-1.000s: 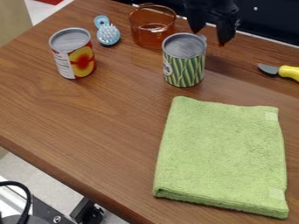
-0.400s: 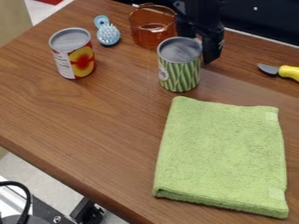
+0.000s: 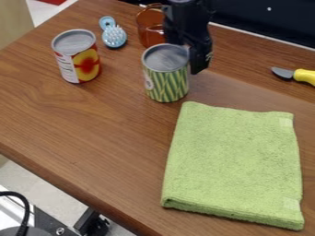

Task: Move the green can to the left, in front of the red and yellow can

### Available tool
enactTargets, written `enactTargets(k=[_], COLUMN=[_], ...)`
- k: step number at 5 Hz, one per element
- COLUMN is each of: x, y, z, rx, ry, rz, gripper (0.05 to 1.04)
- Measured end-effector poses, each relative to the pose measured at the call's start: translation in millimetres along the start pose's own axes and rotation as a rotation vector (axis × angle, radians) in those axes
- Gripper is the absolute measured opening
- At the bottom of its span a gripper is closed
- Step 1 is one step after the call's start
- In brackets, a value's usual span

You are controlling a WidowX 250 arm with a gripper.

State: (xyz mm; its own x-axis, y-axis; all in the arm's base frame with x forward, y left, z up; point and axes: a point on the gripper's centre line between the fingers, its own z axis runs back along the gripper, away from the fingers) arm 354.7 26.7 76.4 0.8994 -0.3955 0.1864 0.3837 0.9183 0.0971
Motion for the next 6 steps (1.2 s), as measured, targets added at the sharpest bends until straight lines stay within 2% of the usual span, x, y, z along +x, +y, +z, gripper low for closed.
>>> enactTargets(k=[1,3,4,5,6], x=[-22,-60,-80,-95,-108], y=[3,4,5,8,15], z=[6,9,8,16,18], rx=[0.034,0.042,0.063,0.050,0.047], ry=[0.021,0.094,0.106,0.111,0.140], rz=[0.033,0.051,0.026,-0.026,-0.044], gripper=[0.997,0.997,0.997,0.997,0.997])
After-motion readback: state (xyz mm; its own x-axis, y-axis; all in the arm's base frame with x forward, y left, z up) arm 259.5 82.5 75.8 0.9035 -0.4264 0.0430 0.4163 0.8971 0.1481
